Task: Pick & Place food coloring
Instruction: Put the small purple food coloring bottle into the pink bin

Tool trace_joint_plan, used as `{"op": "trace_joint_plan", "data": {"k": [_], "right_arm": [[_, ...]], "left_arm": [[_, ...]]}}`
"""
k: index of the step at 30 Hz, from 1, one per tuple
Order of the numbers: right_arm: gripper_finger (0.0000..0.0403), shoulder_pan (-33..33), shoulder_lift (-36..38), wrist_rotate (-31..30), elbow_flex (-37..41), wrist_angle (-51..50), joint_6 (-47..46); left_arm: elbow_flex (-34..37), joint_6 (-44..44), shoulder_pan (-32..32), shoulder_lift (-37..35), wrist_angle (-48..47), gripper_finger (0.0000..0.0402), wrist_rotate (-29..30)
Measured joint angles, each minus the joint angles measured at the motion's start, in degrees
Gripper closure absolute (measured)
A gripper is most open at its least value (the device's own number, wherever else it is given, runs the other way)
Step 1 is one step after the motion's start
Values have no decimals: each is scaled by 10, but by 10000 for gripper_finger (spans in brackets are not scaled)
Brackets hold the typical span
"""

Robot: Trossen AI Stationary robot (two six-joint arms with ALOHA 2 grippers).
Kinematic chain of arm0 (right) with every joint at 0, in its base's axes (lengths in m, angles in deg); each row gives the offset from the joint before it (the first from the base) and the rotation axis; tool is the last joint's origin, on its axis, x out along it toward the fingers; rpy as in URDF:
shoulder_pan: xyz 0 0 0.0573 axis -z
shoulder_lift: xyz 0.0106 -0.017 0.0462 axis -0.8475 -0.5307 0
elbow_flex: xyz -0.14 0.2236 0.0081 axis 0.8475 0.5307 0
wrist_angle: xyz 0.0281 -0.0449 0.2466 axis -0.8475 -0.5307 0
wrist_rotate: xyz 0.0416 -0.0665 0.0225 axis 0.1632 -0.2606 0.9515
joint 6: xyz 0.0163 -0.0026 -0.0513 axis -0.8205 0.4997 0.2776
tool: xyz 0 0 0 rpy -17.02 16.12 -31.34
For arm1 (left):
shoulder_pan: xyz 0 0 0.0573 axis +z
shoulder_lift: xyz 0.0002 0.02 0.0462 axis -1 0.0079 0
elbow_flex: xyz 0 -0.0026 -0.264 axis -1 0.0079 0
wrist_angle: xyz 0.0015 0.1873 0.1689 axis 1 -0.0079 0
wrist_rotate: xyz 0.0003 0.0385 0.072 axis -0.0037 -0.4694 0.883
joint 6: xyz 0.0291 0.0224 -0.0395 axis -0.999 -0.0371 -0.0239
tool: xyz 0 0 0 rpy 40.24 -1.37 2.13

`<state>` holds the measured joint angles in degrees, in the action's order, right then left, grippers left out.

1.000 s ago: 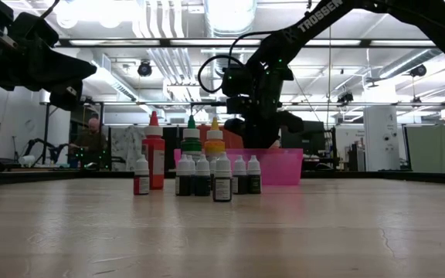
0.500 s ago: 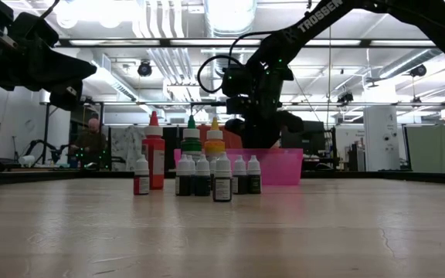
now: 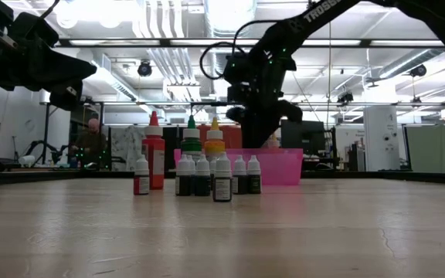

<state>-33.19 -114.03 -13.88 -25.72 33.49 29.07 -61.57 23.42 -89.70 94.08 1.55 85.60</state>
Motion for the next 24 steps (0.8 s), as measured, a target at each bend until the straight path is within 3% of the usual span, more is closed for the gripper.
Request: {"op": "trace_joint_plan", "data": {"k": [14, 24], "right_arm": [[289, -73, 80, -2, 0, -24, -111], [280, -155, 83, 0, 0, -51, -222]], "left_arm": [[0, 0, 0, 0, 0, 402, 0], [0, 0, 0, 0, 0, 402, 0]]}}
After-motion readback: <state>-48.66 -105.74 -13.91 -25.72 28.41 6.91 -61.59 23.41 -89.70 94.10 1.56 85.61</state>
